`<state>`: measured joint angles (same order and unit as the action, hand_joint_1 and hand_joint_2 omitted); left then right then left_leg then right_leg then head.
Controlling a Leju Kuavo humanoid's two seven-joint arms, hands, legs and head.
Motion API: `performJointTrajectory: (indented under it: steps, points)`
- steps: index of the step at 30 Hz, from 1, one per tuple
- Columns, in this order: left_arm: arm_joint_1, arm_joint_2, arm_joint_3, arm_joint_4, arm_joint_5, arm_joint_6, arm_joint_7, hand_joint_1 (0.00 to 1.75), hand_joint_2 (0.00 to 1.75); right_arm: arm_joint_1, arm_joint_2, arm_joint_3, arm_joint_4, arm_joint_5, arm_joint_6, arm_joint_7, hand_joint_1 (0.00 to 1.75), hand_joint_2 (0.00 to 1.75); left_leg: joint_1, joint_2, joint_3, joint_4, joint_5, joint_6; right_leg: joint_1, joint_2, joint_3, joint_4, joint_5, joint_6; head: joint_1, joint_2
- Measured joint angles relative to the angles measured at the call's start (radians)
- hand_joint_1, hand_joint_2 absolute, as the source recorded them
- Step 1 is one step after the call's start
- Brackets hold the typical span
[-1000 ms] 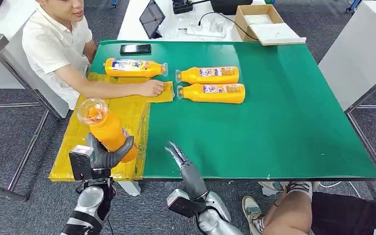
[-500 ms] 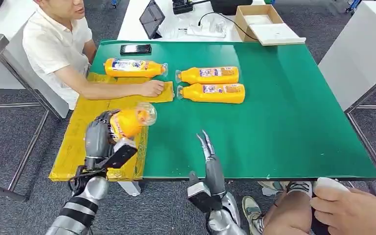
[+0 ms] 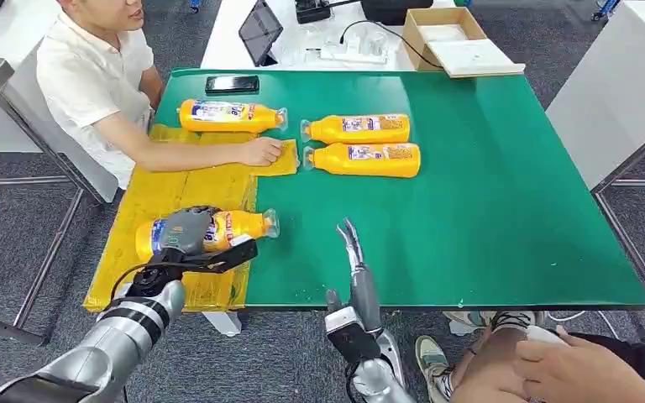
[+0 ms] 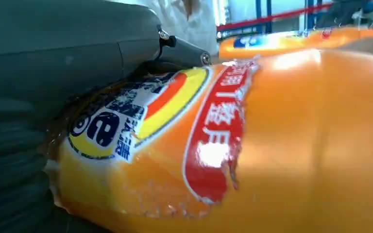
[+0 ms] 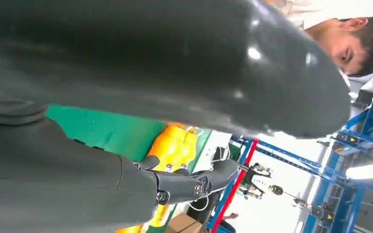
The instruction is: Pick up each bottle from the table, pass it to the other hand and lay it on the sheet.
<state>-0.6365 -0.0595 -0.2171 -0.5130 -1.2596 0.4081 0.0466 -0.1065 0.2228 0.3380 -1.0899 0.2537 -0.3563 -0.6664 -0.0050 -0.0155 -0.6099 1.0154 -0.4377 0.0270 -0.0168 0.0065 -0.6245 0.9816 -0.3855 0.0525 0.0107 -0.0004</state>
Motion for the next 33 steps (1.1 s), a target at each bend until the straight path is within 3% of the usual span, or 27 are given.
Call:
performJointTrajectory:
  steps: [3, 4, 5, 6, 7, 13, 14, 16, 17, 21, 26, 30, 31, 33]
  points:
    - [-0.032, 0.000, -0.001, 0.055, 0.004, -0.031, 0.024, 1.75, 1.75, 0.000, 0.005, 0.000, 0.000, -0.001, 0.003, 0.000, 0.00, 0.00, 0.000, 0.000, 0.001, 0.000, 0.000, 0.000, 0.000, 0.000, 0.001, 0.000, 0.000, 0.000, 0.000, 0.000]
    - [-0.039, 0.000, -0.001, 0.068, 0.006, -0.039, 0.026, 1.52, 1.75, 0.000, 0.005, 0.000, 0.000, -0.002, 0.003, 0.000, 0.00, 0.00, 0.000, 0.000, 0.002, 0.000, 0.000, 0.000, 0.000, 0.000, 0.001, 0.000, 0.000, 0.000, 0.000, 0.000]
    - [-0.045, 0.000, -0.001, 0.078, 0.010, -0.051, 0.025, 0.75, 1.75, 0.000, 0.005, 0.000, 0.001, -0.003, 0.003, 0.000, 0.00, 0.00, 0.000, 0.000, 0.003, 0.000, 0.000, 0.000, 0.000, 0.000, 0.002, 0.000, 0.000, 0.000, -0.001, 0.000]
    - [-0.048, 0.000, -0.001, 0.084, 0.014, -0.062, 0.021, 0.38, 1.75, 0.000, 0.005, 0.000, 0.001, -0.006, 0.003, 0.000, 0.00, 0.00, 0.000, 0.000, 0.004, 0.000, 0.000, 0.000, 0.000, 0.000, 0.002, 0.000, 0.000, 0.000, 0.000, 0.000]
    - [-0.052, 0.000, 0.000, 0.091, 0.022, -0.085, 0.007, 0.19, 1.75, 0.000, 0.005, -0.001, 0.002, -0.011, 0.002, 0.000, 0.00, 0.00, 0.000, 0.000, 0.005, 0.000, 0.000, 0.000, 0.000, 0.000, 0.003, 0.000, 0.000, 0.000, -0.001, 0.000]
    - [-0.075, 0.001, 0.014, 0.121, 0.090, -0.227, -0.106, 0.17, 1.75, -0.008, -0.003, -0.007, 0.012, -0.032, 0.001, 0.000, 0.00, 0.00, 0.000, 0.000, 0.011, 0.000, -0.001, -0.001, 0.000, 0.000, 0.010, 0.000, -0.001, -0.001, 0.000, 0.000]
    - [-0.078, 0.000, 0.017, 0.125, 0.095, -0.237, -0.114, 0.05, 1.75, -0.011, -0.005, -0.007, 0.015, -0.034, 0.001, 0.000, 0.00, 0.00, 0.000, 0.000, 0.011, 0.000, 0.000, -0.001, 0.000, 0.000, 0.011, 0.000, -0.001, -0.001, 0.000, 0.000]
    - [-0.079, 0.000, 0.018, 0.127, 0.099, -0.247, -0.122, 0.00, 1.75, -0.012, -0.006, -0.008, 0.019, -0.035, 0.001, 0.000, 0.00, 0.00, 0.000, 0.000, 0.012, 0.000, 0.000, 0.000, 0.000, 0.000, 0.012, 0.000, -0.001, -0.001, 0.000, 0.000]
    - [-0.080, 0.000, 0.019, 0.127, 0.099, -0.248, -0.123, 0.00, 0.00, -0.012, -0.006, -0.008, 0.020, -0.035, 0.001, 0.000, 0.00, 0.00, 0.000, 0.000, 0.012, 0.000, 0.000, 0.000, 0.000, 0.000, 0.012, 0.000, -0.001, -0.001, 0.000, 0.000]
    - [-0.082, -0.002, 0.040, 0.126, 0.174, -0.288, -0.199, 0.00, 0.00, -0.013, -0.008, -0.008, 0.024, -0.045, 0.001, 0.000, 0.00, 0.00, 0.000, -0.002, 0.015, 0.000, 0.000, 0.000, 0.000, 0.000, 0.015, 0.000, -0.001, -0.001, 0.000, 0.000]
    - [-0.070, -0.018, 0.117, 0.109, 0.429, -0.431, -0.437, 0.00, 0.00, -0.017, -0.018, -0.007, 0.028, -0.072, -0.001, 0.000, 0.00, 0.00, 0.000, -0.004, 0.016, 0.000, 0.000, 0.000, 0.000, -0.001, 0.016, 0.000, -0.001, -0.001, 0.000, 0.000]
    - [-0.040, -0.043, 0.175, 0.073, 0.540, -0.405, -0.452, 0.00, 0.00, -0.017, -0.023, -0.007, 0.033, -0.090, -0.004, 0.000, 0.00, 0.00, 0.000, -0.004, 0.016, 0.000, 0.000, 0.000, 0.000, -0.001, 0.016, 0.000, -0.001, 0.000, 0.000, 0.000]
    - [-0.032, -0.049, 0.180, 0.063, 0.549, -0.386, -0.452, 0.00, 1.75, -0.017, -0.024, -0.007, 0.035, -0.092, -0.004, 0.000, 0.00, 0.00, 0.000, -0.004, 0.015, 0.000, 0.000, 0.000, 0.000, -0.001, 0.015, 0.000, -0.001, 0.000, 0.000, 0.000]
    - [-0.020, -0.055, 0.190, 0.049, 0.550, -0.355, -0.452, 0.00, 1.75, -0.017, -0.025, -0.007, 0.036, -0.094, -0.004, 0.000, 0.00, 0.00, 0.000, -0.004, 0.015, 0.000, 0.000, 0.000, 0.000, -0.001, 0.015, 0.000, -0.001, 0.000, 0.000, 0.000]
